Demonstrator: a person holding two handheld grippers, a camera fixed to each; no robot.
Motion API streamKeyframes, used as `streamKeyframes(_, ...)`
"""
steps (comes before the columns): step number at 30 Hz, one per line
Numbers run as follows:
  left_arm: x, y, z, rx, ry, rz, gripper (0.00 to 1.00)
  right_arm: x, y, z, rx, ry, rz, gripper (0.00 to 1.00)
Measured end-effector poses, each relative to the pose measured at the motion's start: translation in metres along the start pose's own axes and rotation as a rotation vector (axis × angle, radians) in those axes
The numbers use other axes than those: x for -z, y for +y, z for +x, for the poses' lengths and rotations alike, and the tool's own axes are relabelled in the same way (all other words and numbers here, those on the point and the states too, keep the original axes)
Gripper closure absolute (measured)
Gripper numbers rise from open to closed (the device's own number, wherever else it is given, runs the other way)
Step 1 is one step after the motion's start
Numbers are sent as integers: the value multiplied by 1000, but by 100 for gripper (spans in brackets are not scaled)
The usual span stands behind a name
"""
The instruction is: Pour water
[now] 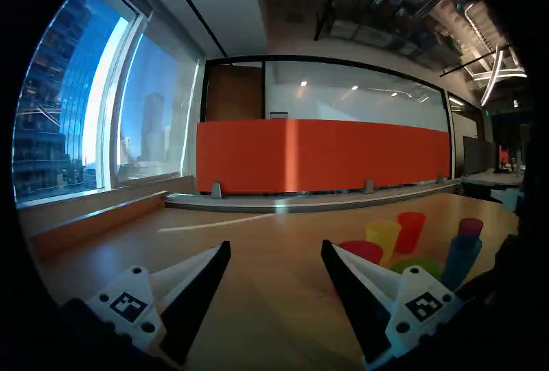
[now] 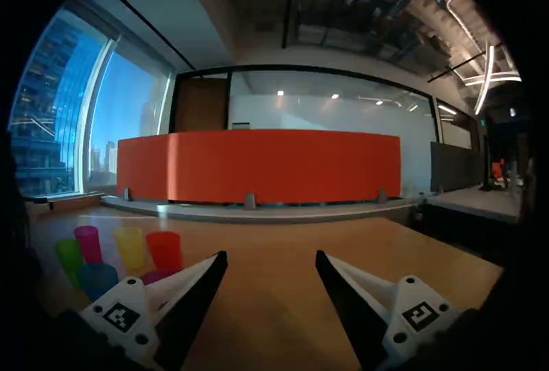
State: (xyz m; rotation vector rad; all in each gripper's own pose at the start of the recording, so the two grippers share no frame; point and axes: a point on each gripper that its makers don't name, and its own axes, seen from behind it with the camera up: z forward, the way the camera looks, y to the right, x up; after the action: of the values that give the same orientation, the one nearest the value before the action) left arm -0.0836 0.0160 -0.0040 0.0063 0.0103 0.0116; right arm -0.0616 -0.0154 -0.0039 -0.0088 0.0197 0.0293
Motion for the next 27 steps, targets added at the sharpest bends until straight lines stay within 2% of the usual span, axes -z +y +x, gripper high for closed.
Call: streamKeyframes(27,0,0,0,0,0,0,2,3,-1,-1,-1,-2,8,0)
